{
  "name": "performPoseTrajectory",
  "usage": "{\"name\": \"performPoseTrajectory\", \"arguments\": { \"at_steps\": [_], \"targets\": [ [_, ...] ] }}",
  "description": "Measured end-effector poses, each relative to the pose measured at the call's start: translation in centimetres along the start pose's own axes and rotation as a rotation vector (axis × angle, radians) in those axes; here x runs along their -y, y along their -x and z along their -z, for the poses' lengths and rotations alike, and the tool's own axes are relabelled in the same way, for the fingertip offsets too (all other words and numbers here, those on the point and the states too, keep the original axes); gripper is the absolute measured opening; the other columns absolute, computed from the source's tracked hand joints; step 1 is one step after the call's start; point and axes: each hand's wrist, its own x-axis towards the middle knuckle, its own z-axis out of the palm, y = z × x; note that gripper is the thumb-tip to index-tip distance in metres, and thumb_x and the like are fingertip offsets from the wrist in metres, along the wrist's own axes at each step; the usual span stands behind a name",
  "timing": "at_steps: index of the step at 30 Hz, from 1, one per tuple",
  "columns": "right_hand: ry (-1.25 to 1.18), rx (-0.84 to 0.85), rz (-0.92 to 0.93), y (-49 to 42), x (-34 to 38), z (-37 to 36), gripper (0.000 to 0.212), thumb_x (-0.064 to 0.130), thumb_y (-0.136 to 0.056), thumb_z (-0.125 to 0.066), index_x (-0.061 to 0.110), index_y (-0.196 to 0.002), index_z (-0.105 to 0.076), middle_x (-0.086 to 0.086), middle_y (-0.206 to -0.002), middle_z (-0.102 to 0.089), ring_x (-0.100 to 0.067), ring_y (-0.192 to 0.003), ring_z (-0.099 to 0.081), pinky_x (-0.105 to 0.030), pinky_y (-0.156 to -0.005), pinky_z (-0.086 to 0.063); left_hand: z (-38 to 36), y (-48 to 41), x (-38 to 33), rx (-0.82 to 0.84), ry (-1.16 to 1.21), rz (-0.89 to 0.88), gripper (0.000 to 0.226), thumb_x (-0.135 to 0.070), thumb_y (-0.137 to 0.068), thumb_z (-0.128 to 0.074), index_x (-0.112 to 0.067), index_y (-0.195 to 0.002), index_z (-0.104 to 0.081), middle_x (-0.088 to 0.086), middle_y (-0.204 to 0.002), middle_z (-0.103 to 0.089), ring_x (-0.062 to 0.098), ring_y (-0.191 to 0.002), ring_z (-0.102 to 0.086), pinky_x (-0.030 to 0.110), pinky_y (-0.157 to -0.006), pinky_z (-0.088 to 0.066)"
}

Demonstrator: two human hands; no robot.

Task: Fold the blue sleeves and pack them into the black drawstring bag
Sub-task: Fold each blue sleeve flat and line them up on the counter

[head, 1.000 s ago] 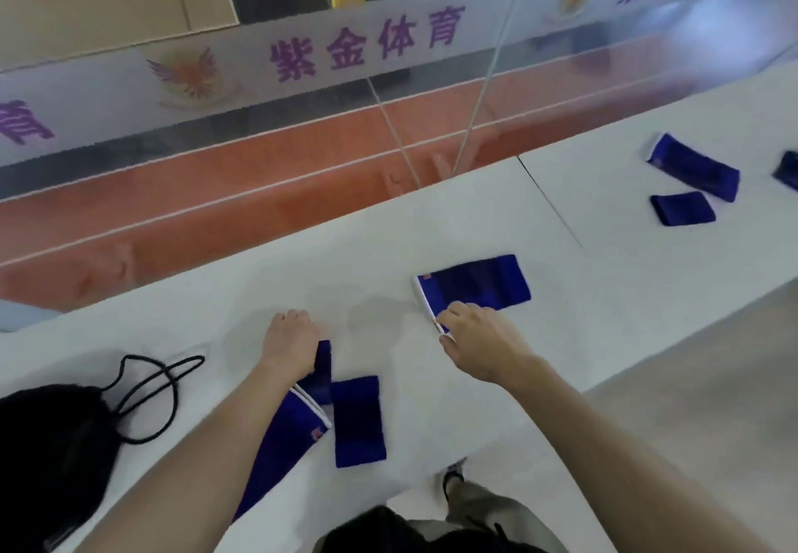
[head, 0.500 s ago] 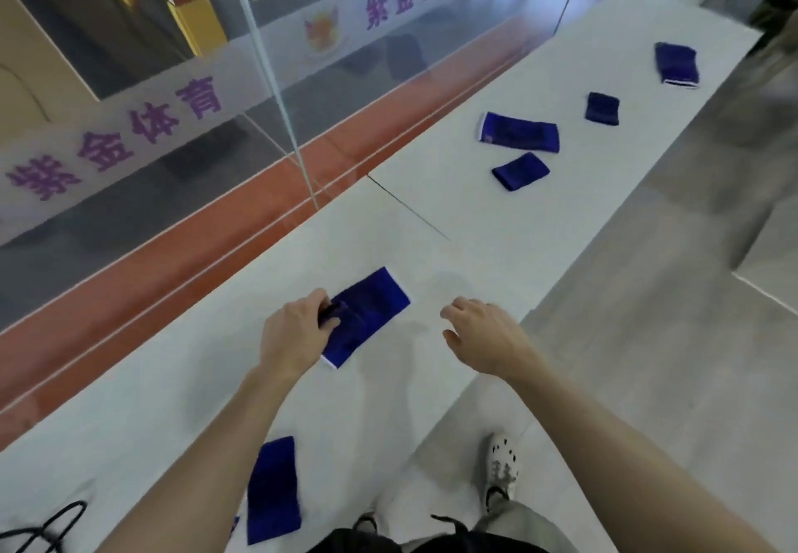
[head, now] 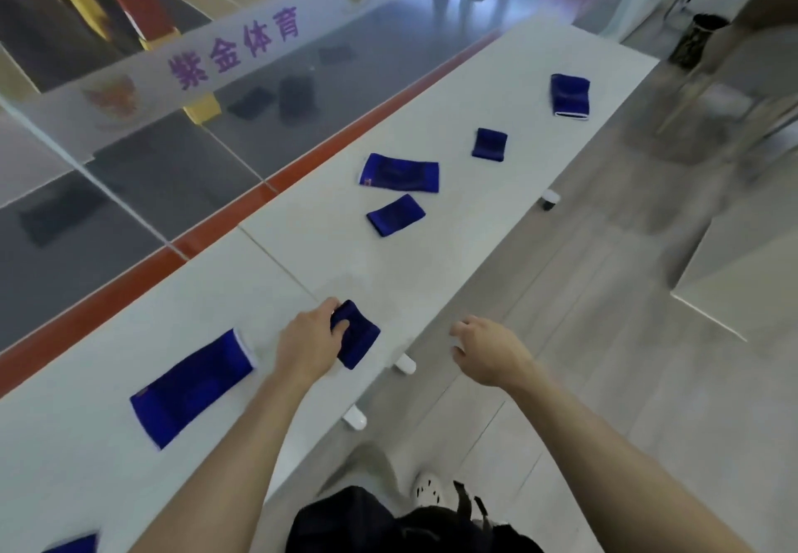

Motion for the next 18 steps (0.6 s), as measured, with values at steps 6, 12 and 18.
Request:
{"name": "performPoseTrajectory", "arguments": {
  "at_steps": [6,12,18],
  "targets": [
    [-0.016,0.032,-0.041,-3.2,-7.7,2.7,0.034,0.030,-0.107,-0.053,0.012,-0.131,-0.069,-0.009,-0.132,-0.069,-0.033,-0.115,-0.070,-0.046,-0.092,-0.061,-2.1,-7.7,-8.7,-0.060,0.001,-0.044,0.012,-0.039,-0.106,-0.062,-0.027,-0.107,-0.063,-0.003,-0.086,-0.075,0.028,-0.077,-0.071,0.044,-0.071,-0.062],
    [-0.018,0.065,-0.080,-10.4,-15.6,6.6,0.035,0.027,-0.107,-0.053,0.010,-0.132,-0.070,-0.011,-0.134,-0.070,-0.035,-0.118,-0.070,-0.047,-0.095,-0.060,-4.9,-18.0,-16.5,-0.062,0.065,-0.106,0.023,-0.038,-0.107,-0.066,-0.023,-0.123,-0.069,-0.002,-0.103,-0.079,0.029,-0.093,-0.074,0.045,-0.079,-0.063],
    [-0.021,0.099,-0.121,-18.2,-21.9,11.1,0.034,0.029,-0.104,-0.052,0.009,-0.125,-0.070,-0.010,-0.124,-0.071,-0.034,-0.109,-0.071,-0.049,-0.092,-0.062,-5.7,-27.3,-23.0,-0.016,0.051,-0.122,0.020,-0.035,-0.108,-0.064,-0.020,-0.121,-0.068,0.000,-0.099,-0.078,0.026,-0.090,-0.069,0.046,-0.080,-0.060]
  ]
}}
